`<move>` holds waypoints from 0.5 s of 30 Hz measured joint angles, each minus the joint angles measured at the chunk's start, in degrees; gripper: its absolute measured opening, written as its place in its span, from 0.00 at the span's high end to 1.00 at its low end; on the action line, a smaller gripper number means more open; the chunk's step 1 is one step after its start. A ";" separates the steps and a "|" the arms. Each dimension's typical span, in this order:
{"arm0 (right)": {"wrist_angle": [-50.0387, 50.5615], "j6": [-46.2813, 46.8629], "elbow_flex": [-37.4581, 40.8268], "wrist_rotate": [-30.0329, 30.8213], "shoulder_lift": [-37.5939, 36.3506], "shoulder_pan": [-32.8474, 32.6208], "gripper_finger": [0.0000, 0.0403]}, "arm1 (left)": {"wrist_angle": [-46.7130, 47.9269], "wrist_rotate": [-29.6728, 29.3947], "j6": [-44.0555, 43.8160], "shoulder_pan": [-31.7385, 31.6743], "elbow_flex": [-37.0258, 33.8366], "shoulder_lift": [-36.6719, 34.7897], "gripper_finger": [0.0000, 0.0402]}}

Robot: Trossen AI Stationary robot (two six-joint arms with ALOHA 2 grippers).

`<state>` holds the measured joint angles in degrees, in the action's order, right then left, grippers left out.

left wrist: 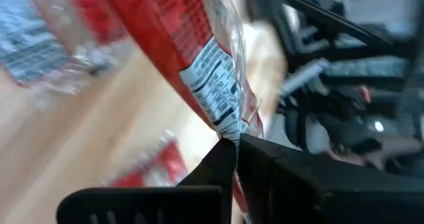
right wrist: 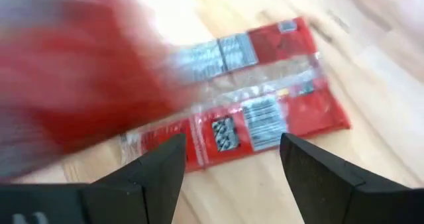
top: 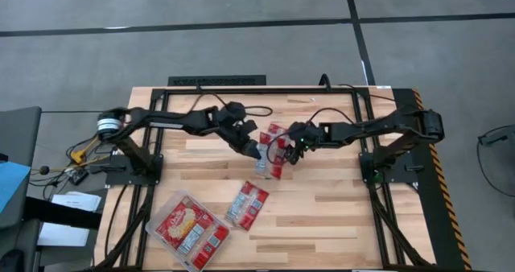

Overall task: Sort popcorn bags into baskets
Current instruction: Put the red popcorn bag into the transparent bin

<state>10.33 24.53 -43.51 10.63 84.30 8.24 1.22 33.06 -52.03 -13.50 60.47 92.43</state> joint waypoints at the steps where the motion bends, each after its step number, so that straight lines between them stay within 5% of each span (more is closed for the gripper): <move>1: -0.59 -0.56 -0.01 0.00 -0.22 0.25 0.33 | 1.06 0.92 0.54 0.05 0.00 -1.75 1.00; 7: -0.16 -3.81 -0.02 -0.09 -1.55 0.95 0.33 | 18.19 2.23 3.65 2.67 0.04 -15.65 1.00; 15: -0.48 -5.76 -0.04 -0.11 -1.56 0.91 0.33 | 42.20 -13.41 -4.42 16.24 0.04 -33.15 1.00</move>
<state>9.84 18.76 -43.55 10.52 82.74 9.15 43.41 19.65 -56.46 2.75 60.51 59.28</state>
